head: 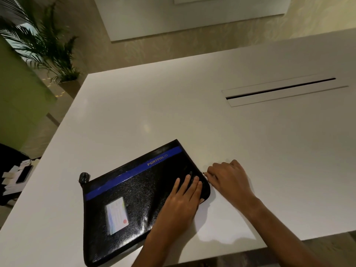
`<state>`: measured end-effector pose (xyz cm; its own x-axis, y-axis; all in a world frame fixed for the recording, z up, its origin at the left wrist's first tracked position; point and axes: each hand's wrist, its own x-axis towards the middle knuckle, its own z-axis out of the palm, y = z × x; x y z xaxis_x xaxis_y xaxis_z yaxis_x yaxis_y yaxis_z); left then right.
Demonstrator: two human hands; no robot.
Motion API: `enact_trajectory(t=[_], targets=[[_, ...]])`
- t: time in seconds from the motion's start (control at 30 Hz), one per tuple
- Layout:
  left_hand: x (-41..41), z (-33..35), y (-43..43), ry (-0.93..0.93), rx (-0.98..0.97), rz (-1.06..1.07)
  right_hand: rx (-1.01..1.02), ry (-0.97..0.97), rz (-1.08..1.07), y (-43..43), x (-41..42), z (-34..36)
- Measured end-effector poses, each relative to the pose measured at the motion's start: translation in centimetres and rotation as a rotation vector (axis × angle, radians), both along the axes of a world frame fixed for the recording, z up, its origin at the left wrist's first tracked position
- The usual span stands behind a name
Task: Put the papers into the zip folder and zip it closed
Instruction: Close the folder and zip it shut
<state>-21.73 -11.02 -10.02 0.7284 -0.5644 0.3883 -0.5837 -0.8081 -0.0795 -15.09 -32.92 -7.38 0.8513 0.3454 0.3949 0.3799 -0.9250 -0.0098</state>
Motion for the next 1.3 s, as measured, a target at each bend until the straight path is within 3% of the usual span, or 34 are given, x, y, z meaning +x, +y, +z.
enact_trajectory(t=[0.5, 0.67, 0.73, 0.8, 0.87, 1.0, 1.3], targets=[[-0.5, -0.4, 0.0, -0.061, 0.015, -0.008, 0.252, 0.124, 0.055, 2.9, 7.8, 0.6], [-0.4, 0.3, 0.1, 0.015, -0.045, -0.041, 0.311, 0.211, 0.022, 3.8, 10.6, 0.1], [0.1, 1.9, 0.7, 0.128, -0.186, -0.053, 0.379, 0.264, 0.016, 4.1, 11.4, 0.0], [1.8, 3.9, 1.4, 0.206, -0.399, 0.006, 0.453, 0.328, 0.019, 4.1, 11.8, -0.1], [4.8, 4.7, 1.9, 0.138, -0.475, 0.182, 0.515, 0.380, 0.052, 3.7, 12.0, 0.0], [11.2, 3.5, 2.6, 0.213, -0.390, 0.458, 0.546, 0.450, 0.119, 3.4, 12.3, 0.2], [13.0, 1.0, 1.8, 0.121, -0.337, 0.486, 0.467, 0.321, 0.146, 3.2, 13.4, 0.0]])
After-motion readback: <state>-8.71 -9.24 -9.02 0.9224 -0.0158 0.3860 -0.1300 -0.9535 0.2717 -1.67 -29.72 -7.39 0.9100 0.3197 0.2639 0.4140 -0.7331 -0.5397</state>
